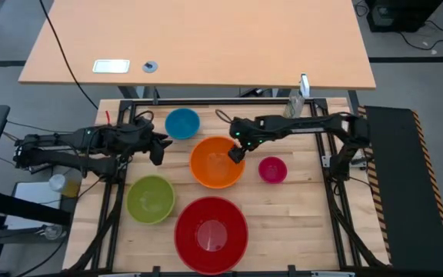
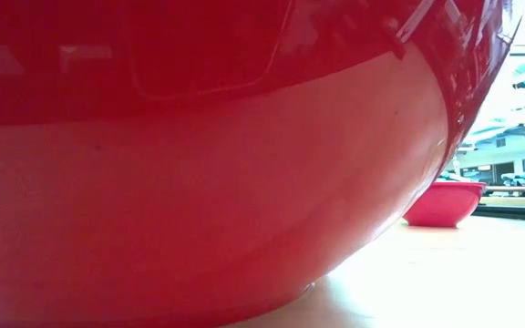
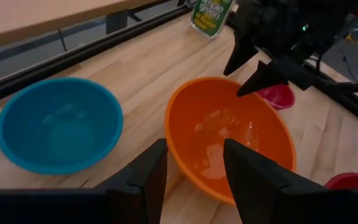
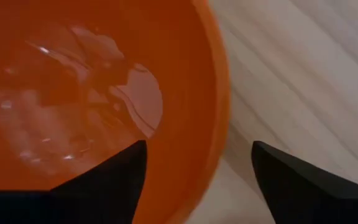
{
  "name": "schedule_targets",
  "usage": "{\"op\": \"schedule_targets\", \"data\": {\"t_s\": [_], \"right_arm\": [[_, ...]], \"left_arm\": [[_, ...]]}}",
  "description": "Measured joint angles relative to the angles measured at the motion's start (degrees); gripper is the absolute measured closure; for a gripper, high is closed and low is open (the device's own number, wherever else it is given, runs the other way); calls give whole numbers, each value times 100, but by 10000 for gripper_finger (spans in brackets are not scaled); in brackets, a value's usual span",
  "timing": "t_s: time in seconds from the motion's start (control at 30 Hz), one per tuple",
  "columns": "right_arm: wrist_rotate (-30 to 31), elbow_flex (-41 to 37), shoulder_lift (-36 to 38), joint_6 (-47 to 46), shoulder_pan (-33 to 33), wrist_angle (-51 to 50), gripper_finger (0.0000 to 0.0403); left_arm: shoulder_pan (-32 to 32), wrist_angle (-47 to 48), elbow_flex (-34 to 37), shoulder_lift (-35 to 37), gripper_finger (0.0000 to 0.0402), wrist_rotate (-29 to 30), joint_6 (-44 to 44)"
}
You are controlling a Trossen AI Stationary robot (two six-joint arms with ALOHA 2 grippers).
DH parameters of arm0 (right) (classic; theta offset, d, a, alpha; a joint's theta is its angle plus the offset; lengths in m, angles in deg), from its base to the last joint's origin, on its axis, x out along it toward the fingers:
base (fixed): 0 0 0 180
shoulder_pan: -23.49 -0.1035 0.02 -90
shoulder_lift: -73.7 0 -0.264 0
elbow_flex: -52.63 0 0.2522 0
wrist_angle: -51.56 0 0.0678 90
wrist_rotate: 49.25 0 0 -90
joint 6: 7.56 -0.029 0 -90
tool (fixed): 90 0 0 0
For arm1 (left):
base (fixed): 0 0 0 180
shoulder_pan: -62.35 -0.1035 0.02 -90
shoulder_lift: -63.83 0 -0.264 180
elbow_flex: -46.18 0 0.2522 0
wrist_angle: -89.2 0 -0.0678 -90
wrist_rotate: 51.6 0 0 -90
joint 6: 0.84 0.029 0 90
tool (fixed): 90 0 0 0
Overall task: Nest bowls inside each other
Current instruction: Stack the orange bowl on top of the red bowl
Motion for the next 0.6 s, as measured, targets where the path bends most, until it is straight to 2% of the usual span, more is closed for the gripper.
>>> {"op": "schedule_targets", "data": {"t_s": [0.13,0.3,0.5,0.6], "right_arm": [[-1,54,-415,118,-2,60,174],[-202,54,-682,91,0,70,266],[-404,54,-652,42,74,71,364],[-480,56,-522,75,171,110,388]], "left_arm": [[0,-1,-2,8,240,2,1],[0,-1,-2,9,240,-1,-15],[-7,-10,-2,7,240,145,-70],[-11,-103,-2,76,240,227,-83]]}}
